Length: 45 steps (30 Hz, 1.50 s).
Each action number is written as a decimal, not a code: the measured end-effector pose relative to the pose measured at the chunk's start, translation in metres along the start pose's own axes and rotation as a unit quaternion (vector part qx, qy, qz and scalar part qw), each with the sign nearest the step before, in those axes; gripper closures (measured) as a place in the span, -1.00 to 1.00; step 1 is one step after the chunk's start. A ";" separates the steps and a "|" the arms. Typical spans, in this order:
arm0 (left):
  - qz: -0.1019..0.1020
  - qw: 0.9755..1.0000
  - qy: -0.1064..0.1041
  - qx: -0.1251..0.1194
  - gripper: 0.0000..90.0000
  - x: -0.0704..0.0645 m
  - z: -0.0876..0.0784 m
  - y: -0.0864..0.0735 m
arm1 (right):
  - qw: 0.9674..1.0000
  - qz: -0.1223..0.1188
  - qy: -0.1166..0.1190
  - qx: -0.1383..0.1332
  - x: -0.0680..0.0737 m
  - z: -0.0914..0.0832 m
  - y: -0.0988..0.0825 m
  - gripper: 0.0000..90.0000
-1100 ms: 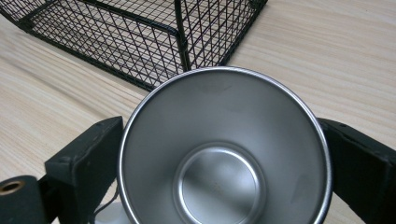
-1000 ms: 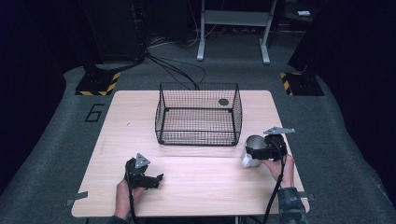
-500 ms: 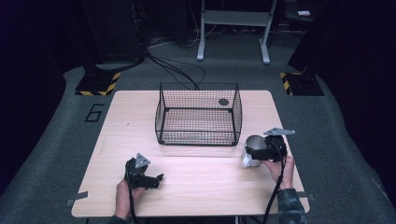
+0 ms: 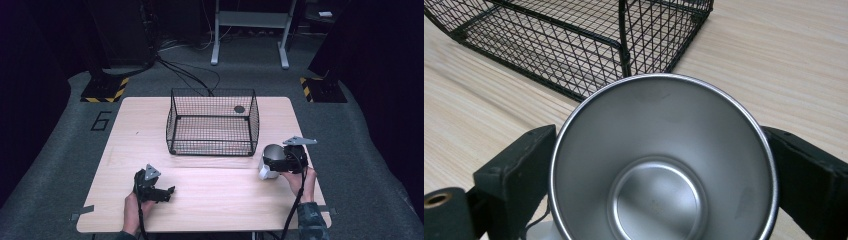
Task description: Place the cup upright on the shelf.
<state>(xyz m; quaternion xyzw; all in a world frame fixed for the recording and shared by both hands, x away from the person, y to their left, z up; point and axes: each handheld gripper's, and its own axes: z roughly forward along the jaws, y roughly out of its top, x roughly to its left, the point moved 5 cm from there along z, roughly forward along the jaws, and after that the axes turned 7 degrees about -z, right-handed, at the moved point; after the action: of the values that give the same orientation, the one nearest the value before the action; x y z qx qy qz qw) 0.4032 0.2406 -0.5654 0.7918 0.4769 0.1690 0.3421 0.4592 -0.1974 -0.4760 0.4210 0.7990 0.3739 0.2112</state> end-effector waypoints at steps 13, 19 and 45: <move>-0.001 1.000 0.001 -0.004 -0.99 0.000 0.000 0.000 | 1.000 -0.014 0.019 0.000 0.016 -0.005 0.010 -0.87; 0.000 1.000 0.001 -0.002 -0.99 0.000 0.000 0.000 | 0.999 -0.026 0.030 -0.002 0.023 -0.006 0.014 -0.87; 0.000 1.000 0.000 0.000 -0.99 0.000 0.000 0.000 | 0.995 -0.057 0.076 -0.010 0.055 -0.008 0.038 -0.87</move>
<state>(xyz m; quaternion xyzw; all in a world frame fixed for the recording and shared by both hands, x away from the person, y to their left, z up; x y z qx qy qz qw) 0.4033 0.2405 -0.5654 0.7919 0.4770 0.1686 0.3420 0.4428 -0.1409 -0.4430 0.3431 0.8317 0.3999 0.1749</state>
